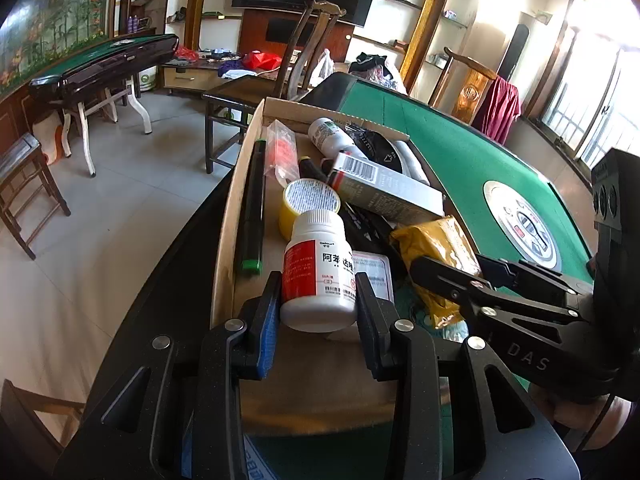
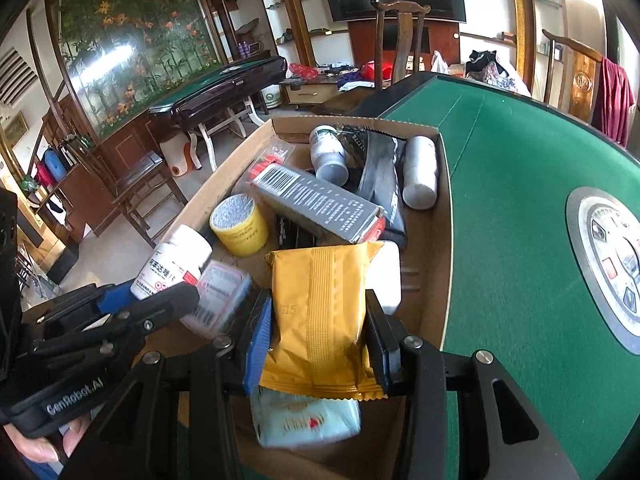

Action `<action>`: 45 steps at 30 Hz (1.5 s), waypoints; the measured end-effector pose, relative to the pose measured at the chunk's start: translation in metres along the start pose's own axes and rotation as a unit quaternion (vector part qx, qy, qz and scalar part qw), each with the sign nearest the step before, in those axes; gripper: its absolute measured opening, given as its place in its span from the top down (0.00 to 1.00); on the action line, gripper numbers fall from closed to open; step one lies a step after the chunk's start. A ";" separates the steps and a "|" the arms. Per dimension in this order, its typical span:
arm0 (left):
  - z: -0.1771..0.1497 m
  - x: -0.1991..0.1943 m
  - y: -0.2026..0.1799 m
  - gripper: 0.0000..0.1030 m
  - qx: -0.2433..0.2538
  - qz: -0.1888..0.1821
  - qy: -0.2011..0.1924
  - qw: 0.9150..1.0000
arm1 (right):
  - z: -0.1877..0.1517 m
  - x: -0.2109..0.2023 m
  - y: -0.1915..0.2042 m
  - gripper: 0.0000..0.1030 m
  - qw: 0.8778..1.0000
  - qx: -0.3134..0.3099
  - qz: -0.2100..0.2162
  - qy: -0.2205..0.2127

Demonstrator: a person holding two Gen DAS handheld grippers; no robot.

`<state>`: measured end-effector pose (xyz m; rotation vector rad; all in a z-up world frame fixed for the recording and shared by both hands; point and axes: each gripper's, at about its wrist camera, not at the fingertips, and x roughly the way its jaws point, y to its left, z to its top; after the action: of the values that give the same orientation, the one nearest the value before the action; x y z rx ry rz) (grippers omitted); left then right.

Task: Organize objects
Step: 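Lower the bottle with the left tool while the right tool lowers the bag into the box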

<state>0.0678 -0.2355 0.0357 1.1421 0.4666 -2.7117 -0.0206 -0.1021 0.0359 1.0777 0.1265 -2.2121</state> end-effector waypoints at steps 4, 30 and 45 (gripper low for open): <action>0.011 0.009 -0.001 0.67 0.000 -0.001 0.009 1.000 | 0.011 0.010 -0.001 0.59 1.000 0.000 -0.006 0.000; -0.009 -0.005 -0.006 0.67 0.020 0.012 -0.021 1.000 | -0.012 0.001 0.021 0.59 0.999 -0.032 0.000 -0.004; -0.023 -0.012 -0.012 0.67 0.040 0.047 -0.051 0.997 | -0.029 -0.008 0.019 0.59 1.000 -0.028 -0.008 -0.003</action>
<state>0.0879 -0.2157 0.0318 1.0106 0.2850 -2.7128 0.0139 -0.1027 0.0263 1.0418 0.1937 -2.2119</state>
